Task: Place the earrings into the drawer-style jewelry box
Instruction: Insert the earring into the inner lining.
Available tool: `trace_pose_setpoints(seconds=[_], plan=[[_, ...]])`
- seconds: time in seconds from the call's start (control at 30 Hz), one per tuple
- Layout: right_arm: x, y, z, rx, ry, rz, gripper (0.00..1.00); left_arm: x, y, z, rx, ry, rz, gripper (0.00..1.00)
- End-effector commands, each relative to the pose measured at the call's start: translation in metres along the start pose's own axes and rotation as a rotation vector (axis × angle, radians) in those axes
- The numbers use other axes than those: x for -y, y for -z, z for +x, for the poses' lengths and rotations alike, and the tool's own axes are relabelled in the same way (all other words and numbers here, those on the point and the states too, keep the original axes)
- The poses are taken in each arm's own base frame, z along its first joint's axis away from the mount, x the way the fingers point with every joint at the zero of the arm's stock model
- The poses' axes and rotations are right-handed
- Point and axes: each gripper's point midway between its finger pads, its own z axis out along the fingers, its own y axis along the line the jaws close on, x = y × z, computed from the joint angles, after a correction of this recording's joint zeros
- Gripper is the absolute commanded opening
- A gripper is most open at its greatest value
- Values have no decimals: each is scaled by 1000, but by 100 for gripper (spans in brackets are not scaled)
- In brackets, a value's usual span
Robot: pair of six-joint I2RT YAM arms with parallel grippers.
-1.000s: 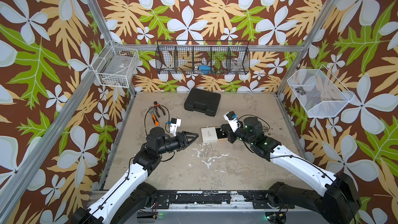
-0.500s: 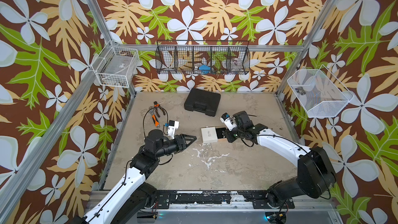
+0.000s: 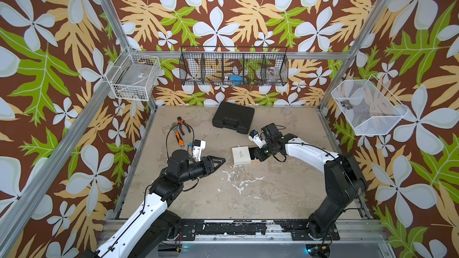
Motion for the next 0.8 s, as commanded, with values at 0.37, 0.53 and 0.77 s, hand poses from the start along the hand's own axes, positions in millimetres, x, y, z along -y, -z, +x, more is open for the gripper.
trace_pose_setpoints(seconds=[0.37, 0.53, 0.77], plan=[[10, -17, -2, -76, -3, 0, 6, -2, -4, -5, 13, -46, -15, 46], [13, -21, -4, -89, -3, 10, 5, -3, -5, -6, 13, -43, -14, 46], [16, -26, -6, -102, -3, 14, 5, -4, -7, -7, 12, -42, -18, 46]])
